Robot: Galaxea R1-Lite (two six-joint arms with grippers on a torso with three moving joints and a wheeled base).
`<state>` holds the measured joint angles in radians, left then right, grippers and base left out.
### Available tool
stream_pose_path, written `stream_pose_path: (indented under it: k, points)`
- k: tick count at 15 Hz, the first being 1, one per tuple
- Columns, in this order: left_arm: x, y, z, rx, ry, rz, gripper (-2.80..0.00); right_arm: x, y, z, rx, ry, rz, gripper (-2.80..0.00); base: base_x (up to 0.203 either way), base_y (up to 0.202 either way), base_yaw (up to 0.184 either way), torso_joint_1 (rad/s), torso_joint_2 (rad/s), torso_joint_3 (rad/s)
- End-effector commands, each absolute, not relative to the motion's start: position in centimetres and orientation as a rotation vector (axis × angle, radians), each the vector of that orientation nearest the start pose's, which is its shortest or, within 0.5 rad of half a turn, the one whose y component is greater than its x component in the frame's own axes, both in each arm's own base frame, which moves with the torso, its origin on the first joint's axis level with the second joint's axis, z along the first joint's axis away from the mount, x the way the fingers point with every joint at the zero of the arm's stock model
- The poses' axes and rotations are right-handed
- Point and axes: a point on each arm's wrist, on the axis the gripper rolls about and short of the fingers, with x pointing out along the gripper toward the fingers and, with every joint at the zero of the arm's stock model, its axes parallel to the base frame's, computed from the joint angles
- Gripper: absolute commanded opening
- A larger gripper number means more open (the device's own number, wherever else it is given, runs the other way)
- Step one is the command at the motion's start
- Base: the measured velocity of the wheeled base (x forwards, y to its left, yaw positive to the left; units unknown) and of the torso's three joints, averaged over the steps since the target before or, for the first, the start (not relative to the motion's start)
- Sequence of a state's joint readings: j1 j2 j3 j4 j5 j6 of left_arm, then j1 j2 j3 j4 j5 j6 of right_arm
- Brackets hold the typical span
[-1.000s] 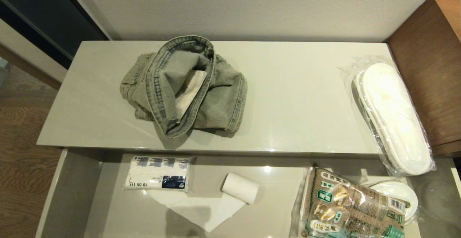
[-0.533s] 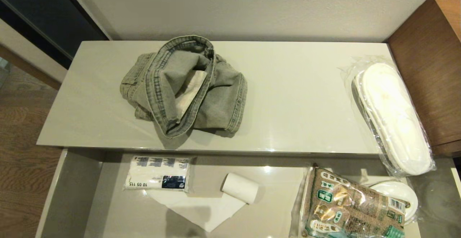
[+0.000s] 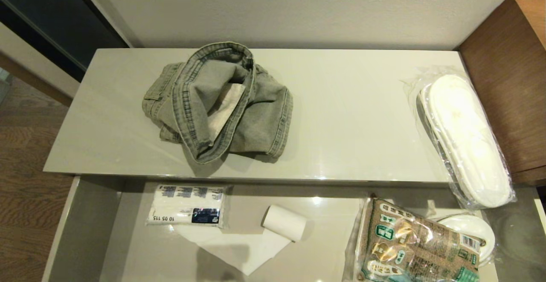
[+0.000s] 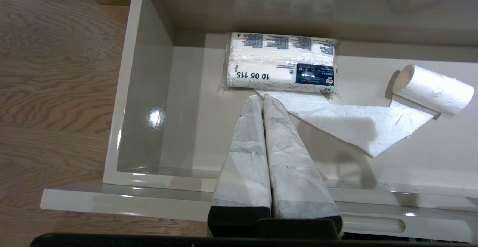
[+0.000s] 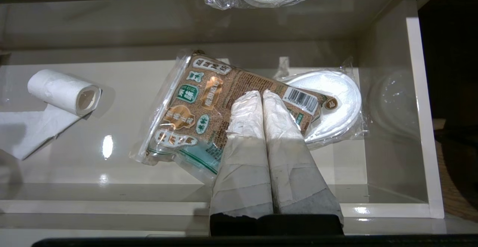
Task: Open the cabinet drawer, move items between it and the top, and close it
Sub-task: Close the drawer
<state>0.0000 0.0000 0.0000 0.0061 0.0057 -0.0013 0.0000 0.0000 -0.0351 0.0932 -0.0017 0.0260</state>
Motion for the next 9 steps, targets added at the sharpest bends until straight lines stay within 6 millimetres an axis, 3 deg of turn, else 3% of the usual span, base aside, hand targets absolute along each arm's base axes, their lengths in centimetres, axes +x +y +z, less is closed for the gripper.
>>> stream_pose_path:
  k: [1, 9]
  points:
    - [-2.27, 0.01, 7.44, -0.002, 0.008, 0.006, -2.80, -2.59, 0.00, 7.56, 0.026, 0.057, -0.002, -2.80, 0.000, 0.000, 0.000, 0.000, 0.00, 0.000]
    - [-2.27, 0.01, 7.44, -0.002, 0.008, 0.008, -2.80, -2.59, 0.00, 7.56, 0.026, 0.057, -0.002, -2.80, 0.000, 0.000, 0.000, 0.000, 0.00, 0.000]
